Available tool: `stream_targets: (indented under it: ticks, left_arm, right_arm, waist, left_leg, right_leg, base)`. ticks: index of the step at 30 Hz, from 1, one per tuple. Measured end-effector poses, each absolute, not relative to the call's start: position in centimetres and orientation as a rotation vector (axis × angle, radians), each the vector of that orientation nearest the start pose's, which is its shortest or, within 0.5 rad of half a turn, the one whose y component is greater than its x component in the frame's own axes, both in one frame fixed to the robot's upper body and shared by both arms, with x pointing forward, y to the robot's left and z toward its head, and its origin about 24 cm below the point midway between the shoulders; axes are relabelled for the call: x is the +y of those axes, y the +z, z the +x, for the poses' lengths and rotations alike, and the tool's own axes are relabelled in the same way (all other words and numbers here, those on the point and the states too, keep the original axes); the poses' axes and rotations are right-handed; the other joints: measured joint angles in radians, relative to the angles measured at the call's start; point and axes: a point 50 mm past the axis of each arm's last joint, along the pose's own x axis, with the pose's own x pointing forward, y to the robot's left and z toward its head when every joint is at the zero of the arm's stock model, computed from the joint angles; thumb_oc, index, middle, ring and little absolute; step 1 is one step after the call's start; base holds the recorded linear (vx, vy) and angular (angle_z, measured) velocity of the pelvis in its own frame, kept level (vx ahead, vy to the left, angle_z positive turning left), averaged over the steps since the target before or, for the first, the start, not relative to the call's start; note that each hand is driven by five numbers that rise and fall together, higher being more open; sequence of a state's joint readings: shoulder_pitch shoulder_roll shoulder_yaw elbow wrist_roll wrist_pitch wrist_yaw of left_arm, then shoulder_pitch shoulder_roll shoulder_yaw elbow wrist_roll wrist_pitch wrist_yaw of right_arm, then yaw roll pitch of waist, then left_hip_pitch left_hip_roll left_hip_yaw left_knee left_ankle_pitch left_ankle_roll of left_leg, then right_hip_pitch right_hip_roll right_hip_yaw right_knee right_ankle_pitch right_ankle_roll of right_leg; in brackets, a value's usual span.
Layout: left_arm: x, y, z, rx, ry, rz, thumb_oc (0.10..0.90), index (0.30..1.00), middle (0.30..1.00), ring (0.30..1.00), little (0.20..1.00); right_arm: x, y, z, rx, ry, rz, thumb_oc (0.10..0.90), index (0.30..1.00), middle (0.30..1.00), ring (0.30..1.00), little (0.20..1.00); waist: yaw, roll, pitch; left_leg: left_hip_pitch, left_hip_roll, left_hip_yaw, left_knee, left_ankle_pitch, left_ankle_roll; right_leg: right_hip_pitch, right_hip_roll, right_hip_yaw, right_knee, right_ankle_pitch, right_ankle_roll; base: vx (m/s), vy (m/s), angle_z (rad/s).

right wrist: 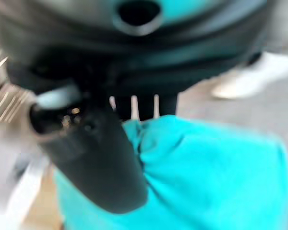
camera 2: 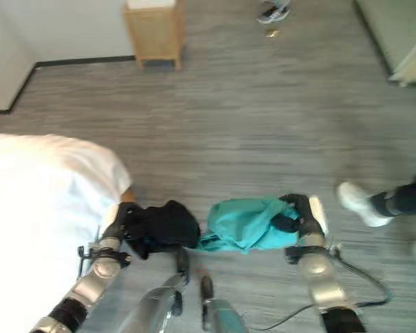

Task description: Pick up bed clothes into laundry basket.

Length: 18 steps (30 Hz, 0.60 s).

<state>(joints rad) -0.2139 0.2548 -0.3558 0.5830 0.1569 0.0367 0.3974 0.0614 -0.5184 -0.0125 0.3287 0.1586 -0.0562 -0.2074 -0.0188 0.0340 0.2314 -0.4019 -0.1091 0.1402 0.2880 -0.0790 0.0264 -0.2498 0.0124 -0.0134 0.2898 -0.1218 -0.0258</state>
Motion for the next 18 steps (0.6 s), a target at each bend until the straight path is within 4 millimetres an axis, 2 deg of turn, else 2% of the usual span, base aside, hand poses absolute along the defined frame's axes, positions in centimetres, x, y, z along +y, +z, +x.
stream_targets:
  ticks: [1, 2, 3, 4, 5, 6, 7, 8, 9, 10, 11, 12, 13, 14, 15, 16, 17, 18]
  left_arm:
    - [16.0, -4.2, 26.4, 0.326, 0.044, 0.618, 0.4, 0.3, 0.3, 0.3, 0.3]
    - [15.0, -5.0, 25.8, 0.352, 0.006, 0.606, 0.4, 0.3, 0.3, 0.3, 0.3]
    - [13.7, -5.8, 25.3, 0.369, -0.07, 0.619, 0.4, 0.3, 0.3, 0.3, 0.3]
    - [12.8, -6.0, 25.1, 0.373, -0.115, 0.618, 0.4, 0.3, 0.3, 0.3, 0.3]
    - [12.0, -6.0, 25.0, 0.36, -0.145, 0.607, 0.4, 0.3, 0.3, 0.3, 0.3]
    - [11.4, -6.1, 25.0, 0.352, -0.192, 0.613, 0.4, 0.3, 0.3, 0.3, 0.3]
    - [11.3, -6.3, 24.9, 0.365, -0.201, 0.613, 0.4, 0.3, 0.3, 0.3, 0.3]
    - [11.6, -6.5, 24.9, 0.379, -0.194, 0.615, 0.4, 0.3, 0.3, 0.3, 0.3]
    - [13.0, -6.6, 25.0, 0.394, -0.179, 0.65, 0.4, 0.3, 0.3, 0.3, 0.3]
    - [14.3, -6.7, 25.1, 0.408, -0.158, 0.678, 0.4, 0.3, 0.3, 0.3, 0.3]
    - [15.6, -6.5, 25.3, 0.415, -0.128, 0.702, 0.4, 0.3, 0.3, 0.3, 0.3]
    - [16.1, -6.3, 25.5, 0.417, -0.114, 0.712, 0.4, 0.3, 0.3, 0.3, 0.3]
    - [17.3, -6.4, 24.8, 0.443, -0.034, 0.671, 0.4, 0.3, 0.3, 0.3, 0.3]
    - [18.5, -6.1, 24.2, 0.437, 0.012, 0.668, 0.4, 0.3, 0.3, 0.3, 0.3]
    - [17.9, -4.3, 26.6, 0.365, 0.012, 0.674, 0.4, 0.3, 0.3, 0.3, 0.3]
    - [16.7, -3.4, 27.9, 0.321, -0.007, 0.667, 0.4, 0.3, 0.3, 0.3, 0.3]
    - [15.6, -2.4, 28.7, 0.268, -0.018, 0.657, 0.4, 0.3, 0.3, 0.3, 0.3]
    - [14.7, -1.1, 29.2, 0.186, -0.032, 0.643, 0.4, 0.3, 0.3, 0.3, 0.3]
  right_arm:
    - [-29.5, -1.0, 21.3, 0.332, -0.289, -0.39, 0.4, 0.3, 0.3, 0.3, 0.3]
    - [-30.4, -2.7, 20.6, 0.428, -0.263, -0.42, 0.4, 0.3, 0.3, 0.3, 0.3]
    - [-32.4, -5.0, 19.4, 0.597, -0.303, -0.442, 0.4, 0.3, 0.3, 0.3, 0.3]
    - [-33.5, -6.3, 18.0, 0.7, -0.353, -0.43, 0.4, 0.3, 0.3, 0.3, 0.3]
    - [-34.7, -6.9, 16.7, 0.773, -0.401, -0.414, 0.4, 0.3, 0.3, 0.3, 0.3]
    - [-37.0, -7.7, 15.0, 0.91, -0.534, -0.344, 0.4, 0.3, 0.3, 0.3, 0.3]
    - [-38.0, -7.9, 13.7, 0.96, -0.597, -0.295, 0.4, 0.3, 0.3, 0.3, 0.3]
    - [-38.6, -7.8, 12.9, 0.977, -0.632, -0.279, 0.4, 0.3, 0.3, 0.3, 0.3]
    - [-39.4, -7.1, 13.1, 0.963, -0.637, -0.278, 0.4, 0.3, 0.3, 0.3, 0.3]
    - [-39.6, -6.7, 13.6, 0.942, -0.636, -0.286, 0.4, 0.3, 0.3, 0.3, 0.3]
    - [-39.9, -6.0, 14.3, 0.909, -0.627, -0.301, 0.4, 0.3, 0.3, 0.3, 0.3]
    - [-39.9, -5.3, 14.8, 0.891, -0.626, -0.344, 0.4, 0.3, 0.3, 0.3, 0.3]
    - [-36.9, 0.6, 18.3, 0.584, -0.492, -0.608, 0.4, 0.3, 0.3, 0.3, 0.3]
    - [-31.5, 7.7, 22.3, 0.135, -0.258, -0.772, 0.4, 0.3, 0.3, 0.3, 0.3]
    - [-27.4, 14.8, 25.4, -0.336, -0.22, -0.793, 0.4, 0.3, 0.3, 0.3, 0.3]
    - [-26.9, 17.2, 26.4, -0.452, -0.27, -0.822, 0.4, 0.3, 0.3, 0.3, 0.3]
    - [-27.3, 18.6, 26.8, -0.493, -0.305, -0.876, 0.4, 0.3, 0.3, 0.3, 0.3]
    - [-27.9, 19.9, 27.4, -0.528, -0.324, -0.962, 0.4, 0.3, 0.3, 0.3, 0.3]
  waist:
    - [-0.005, -0.018, -0.005]
    - [-0.005, 0.005, -0.002]
    - [-0.014, 0.049, -0.014]
    - [-0.019, 0.039, -0.031]
    - [-0.023, 0.048, -0.041]
    - [-0.018, 0.079, -0.039]
    - [-0.023, 0.102, -0.039]
    - [-0.022, 0.113, -0.037]
    - [-0.024, 0.103, -0.018]
    - [-0.027, 0.092, -0.009]
    - [-0.03, 0.069, 0.001]
    - [-0.035, 0.048, 0.005]
    - [-0.1, 0.042, 0.009]
    - [-0.137, 0.063, 0.011]
    - [-0.129, 0.045, 0.03]
    - [-0.132, 0.032, 0.043]
    - [-0.113, 0.038, 0.043]
    - [-0.105, 0.041, 0.039]
  left_leg:
    - [0.034, -0.017, 0.034, 0.078, -0.031, 0.039]
    - [0.152, -0.01, 0.032, 0.053, -0.072, 0.057]
    - [0.329, -0.003, -0.05, -0.088, -0.067, 0.117]
    - [0.364, -0.033, -0.105, -0.133, -0.038, 0.101]
    - [0.401, -0.049, -0.139, -0.164, -0.041, 0.126]
    - [0.456, -0.048, -0.185, -0.212, -0.037, 0.131]
    - [0.482, -0.027, -0.204, -0.239, -0.027, 0.125]
    - [0.493, -0.014, -0.236, -0.243, -0.026, 0.118]
    - [0.541, 0.022, -0.286, -0.268, -0.042, 0.076]
    - [0.556, 0.033, -0.283, -0.263, -0.045, 0.067]
    - [0.572, 0.042, -0.289, -0.258, -0.053, 0.048]
    - [0.578, 0.041, -0.295, -0.256, -0.062, 0.033]
    - [0.609, 0.049, -0.317, -0.276, -0.085, -0.002]
    - [0.596, 0.069, -0.269, -0.29, -0.091, -0.058]
    - [0.583, 0.097, -0.239, -0.28, -0.086, -0.153]
    - [0.585, 0.137, -0.253, -0.27, -0.004, -0.203]
    - [0.597, 0.159, -0.308, -0.259, 0.003, -0.199]
    - [0.624, 0.183, -0.332, -0.264, 0.013, -0.2]
  right_leg:
    - [0.022, -0.041, 0.0, -0.005, -0.013, 0.052]
    - [0.017, -0.055, -0.014, 0.172, -0.05, 0.186]
    - [-0.046, -0.064, -0.015, 0.478, -0.067, 0.196]
    - [-0.081, -0.084, -0.003, 0.545, -0.089, 0.185]
    - [-0.101, -0.108, -0.006, 0.561, -0.097, 0.172]
    - [-0.127, -0.14, -0.023, 0.541, -0.118, 0.144]
    - [-0.123, -0.139, -0.043, 0.459, -0.126, 0.127]
    - [-0.119, -0.132, -0.048, 0.369, -0.114, 0.114]
    - [-0.145, -0.112, -0.078, 0.258, -0.09, 0.078]
    - [-0.141, -0.088, -0.076, 0.13, -0.039, 0.073]
    - [-0.156, -0.078, -0.079, 0.049, 0.023, 0.07]
    - [-0.132, -0.067, -0.087, -0.062, 0.099, 0.094]
    - [-0.103, -0.073, -0.085, -0.164, 0.229, 0.115]
    - [-0.112, -0.035, -0.064, -0.186, 0.304, 0.028]
    - [-0.112, -0.043, -0.071, -0.139, 0.256, -0.001]
    - [-0.143, -0.062, -0.098, 0.015, 0.168, -0.004]
    - [-0.168, -0.065, -0.11, 0.121, 0.122, 0.012]
    - [-0.153, -0.062, -0.103, 0.185, 0.075, 0.015]
  base:
    - [0.46, 0.004, -0.37]
    - [0.46, -0.052, -0.6]
    - [0.51, -0.117, -0.32]
    - [0.52, -0.172, 0.18]
    - [0.46, -0.218, 0.68]
    - [0.48, -0.273, 0.8]
    - [0.46, -0.318, 0.9]
    - [0.49, -0.38, 0.89]
    - [0.33, -0.273, 0.73]
    - [0.39, -0.313, 0.57]
    - [0.36, -0.213, 0.53]
    - [0.54, -0.269, 1.01]
    - [0.48, -0.214, 0.56]
    - [0.65, -0.403, 0.42]
    - [0.62, -0.504, 0.31]
    - [0.66, -0.566, 0.85]
    - [0.45, -0.434, 1.1]
    - [0.32, -0.283, 1.14]
